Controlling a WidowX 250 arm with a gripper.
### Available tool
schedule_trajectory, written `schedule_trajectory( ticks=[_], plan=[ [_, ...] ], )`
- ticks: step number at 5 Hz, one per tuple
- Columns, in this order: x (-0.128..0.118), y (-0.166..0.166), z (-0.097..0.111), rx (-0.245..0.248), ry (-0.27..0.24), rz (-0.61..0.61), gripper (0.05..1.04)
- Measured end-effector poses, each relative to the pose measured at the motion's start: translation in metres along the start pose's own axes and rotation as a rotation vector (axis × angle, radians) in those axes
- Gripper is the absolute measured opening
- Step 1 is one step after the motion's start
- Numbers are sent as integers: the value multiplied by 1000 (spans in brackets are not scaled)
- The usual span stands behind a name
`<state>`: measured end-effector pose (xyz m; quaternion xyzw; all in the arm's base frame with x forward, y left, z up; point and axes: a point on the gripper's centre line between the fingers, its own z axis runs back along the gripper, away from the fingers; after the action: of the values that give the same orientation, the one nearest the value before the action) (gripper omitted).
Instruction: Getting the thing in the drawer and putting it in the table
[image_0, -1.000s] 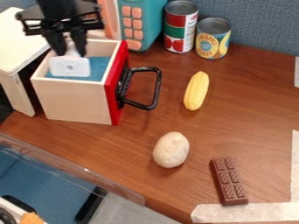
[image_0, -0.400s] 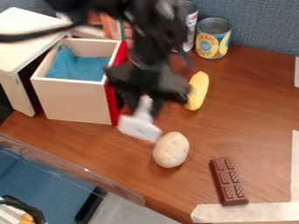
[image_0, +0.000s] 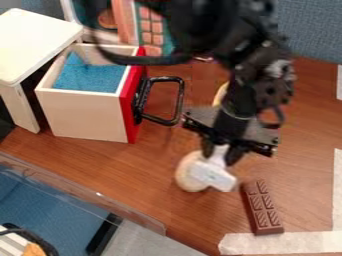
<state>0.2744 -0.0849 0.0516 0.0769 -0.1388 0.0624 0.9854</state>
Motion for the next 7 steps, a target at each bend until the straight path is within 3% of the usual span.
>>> schedule_trajectory(
  ticks=[1,3,4,5,6,7],
  plan=[
    [21,-27,-7,-50,30,-11,325],
    [66,-37,-31,-94,51,37,373],
    [73,-32,-59,-72,88,42,682],
    [78,-26,-61,-71,75,49,960],
    [70,-7,-52,-80,98,81,1006],
    [71,26,-8,-153,47,154,1001]
  ],
)
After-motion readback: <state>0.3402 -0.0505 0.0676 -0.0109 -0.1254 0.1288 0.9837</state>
